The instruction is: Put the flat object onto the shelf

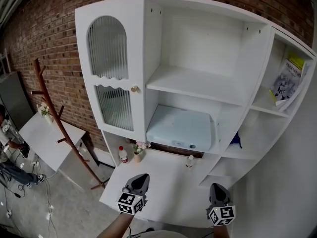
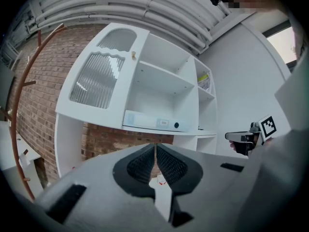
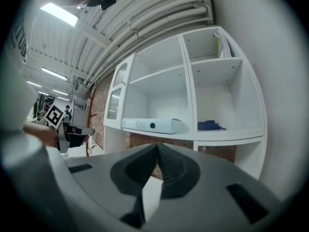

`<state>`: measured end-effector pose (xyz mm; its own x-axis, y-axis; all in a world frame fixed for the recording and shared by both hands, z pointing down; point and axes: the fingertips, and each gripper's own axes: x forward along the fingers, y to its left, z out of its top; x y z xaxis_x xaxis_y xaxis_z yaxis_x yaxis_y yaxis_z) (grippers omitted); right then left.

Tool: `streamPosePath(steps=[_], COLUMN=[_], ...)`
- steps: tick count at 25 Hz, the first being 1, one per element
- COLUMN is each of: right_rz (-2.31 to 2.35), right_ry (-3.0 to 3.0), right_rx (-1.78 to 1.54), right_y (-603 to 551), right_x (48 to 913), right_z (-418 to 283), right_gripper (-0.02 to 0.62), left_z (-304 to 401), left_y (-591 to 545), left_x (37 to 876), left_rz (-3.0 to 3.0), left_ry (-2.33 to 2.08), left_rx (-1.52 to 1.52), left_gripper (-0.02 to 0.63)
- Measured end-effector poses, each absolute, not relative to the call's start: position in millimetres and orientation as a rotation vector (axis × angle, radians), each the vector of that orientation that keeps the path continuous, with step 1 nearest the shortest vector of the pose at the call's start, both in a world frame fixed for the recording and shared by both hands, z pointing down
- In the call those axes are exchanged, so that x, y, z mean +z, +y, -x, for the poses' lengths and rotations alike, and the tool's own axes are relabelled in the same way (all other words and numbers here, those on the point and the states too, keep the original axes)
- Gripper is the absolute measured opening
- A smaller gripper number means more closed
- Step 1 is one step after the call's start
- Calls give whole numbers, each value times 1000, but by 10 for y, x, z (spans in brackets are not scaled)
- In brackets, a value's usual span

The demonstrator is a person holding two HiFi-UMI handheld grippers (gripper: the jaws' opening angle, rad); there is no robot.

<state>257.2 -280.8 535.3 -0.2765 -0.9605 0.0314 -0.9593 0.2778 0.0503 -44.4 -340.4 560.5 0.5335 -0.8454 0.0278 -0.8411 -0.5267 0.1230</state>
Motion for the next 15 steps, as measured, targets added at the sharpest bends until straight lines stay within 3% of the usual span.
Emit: streamPosePath(steps=[15], right_rz=[-1871], right_ry=[-2450], right_rx=[-44], right_y=[-2770], right_x=[5338], right_z=[-2595], right_gripper=[29], left_z=[458], left_y=[-3404], left_x=[5577], left_rz=[-2633], left_ry=[-1439], left_rx=[-67], left_gripper=[32])
